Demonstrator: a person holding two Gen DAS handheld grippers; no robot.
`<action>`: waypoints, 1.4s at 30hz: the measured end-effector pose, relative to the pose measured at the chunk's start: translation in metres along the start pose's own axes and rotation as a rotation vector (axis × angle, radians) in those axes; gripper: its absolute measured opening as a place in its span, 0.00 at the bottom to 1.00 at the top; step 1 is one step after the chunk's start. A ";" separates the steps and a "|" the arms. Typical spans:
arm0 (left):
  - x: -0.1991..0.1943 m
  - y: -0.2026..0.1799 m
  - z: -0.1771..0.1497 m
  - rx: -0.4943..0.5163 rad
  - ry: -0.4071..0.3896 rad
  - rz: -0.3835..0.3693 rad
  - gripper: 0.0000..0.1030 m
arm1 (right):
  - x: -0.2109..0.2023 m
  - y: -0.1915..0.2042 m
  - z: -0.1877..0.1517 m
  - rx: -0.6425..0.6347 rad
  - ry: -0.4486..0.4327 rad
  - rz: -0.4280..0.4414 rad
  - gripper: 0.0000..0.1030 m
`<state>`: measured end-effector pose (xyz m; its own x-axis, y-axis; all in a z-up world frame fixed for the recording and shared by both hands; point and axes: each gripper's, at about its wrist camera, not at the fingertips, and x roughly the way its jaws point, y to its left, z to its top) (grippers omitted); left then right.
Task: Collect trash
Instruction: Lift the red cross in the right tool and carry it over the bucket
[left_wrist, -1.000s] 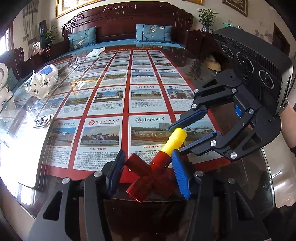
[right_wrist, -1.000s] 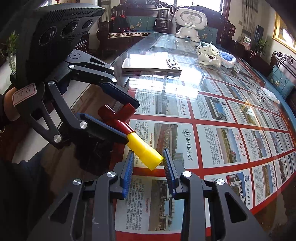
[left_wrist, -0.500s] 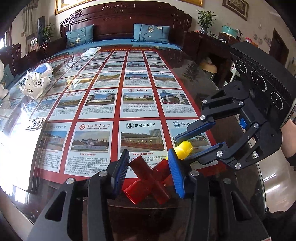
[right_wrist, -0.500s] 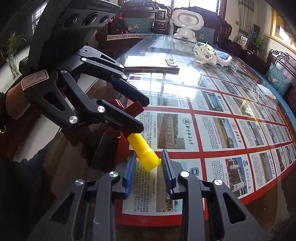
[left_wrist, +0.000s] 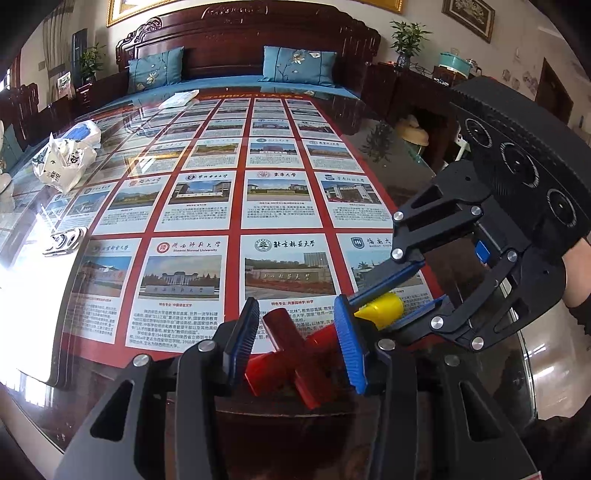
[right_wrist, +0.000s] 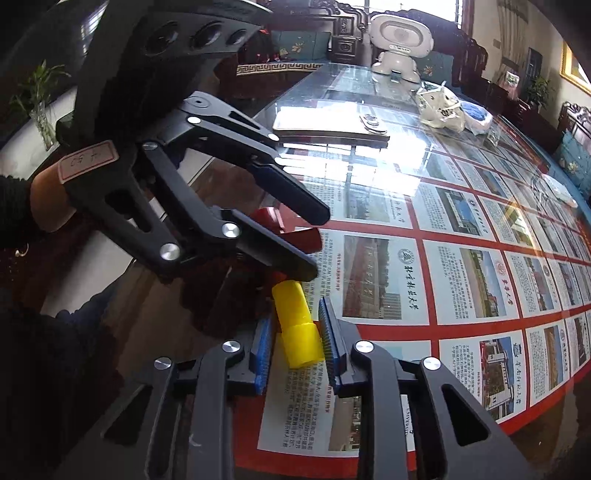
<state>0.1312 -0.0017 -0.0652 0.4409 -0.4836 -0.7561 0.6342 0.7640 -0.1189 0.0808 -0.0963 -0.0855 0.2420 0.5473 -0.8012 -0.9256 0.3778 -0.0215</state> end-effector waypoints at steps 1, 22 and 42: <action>0.000 0.000 0.000 -0.003 0.001 -0.008 0.41 | 0.000 0.003 0.000 -0.012 0.001 -0.004 0.18; -0.001 -0.050 0.023 0.075 -0.017 -0.051 0.41 | -0.049 0.010 -0.049 0.057 -0.008 -0.100 0.18; 0.068 -0.207 0.063 0.301 0.045 -0.253 0.41 | -0.172 0.010 -0.210 0.378 0.032 -0.349 0.18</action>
<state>0.0699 -0.2202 -0.0516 0.2229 -0.6164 -0.7552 0.8799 0.4606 -0.1163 -0.0306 -0.3433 -0.0738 0.5035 0.3193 -0.8028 -0.6200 0.7807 -0.0784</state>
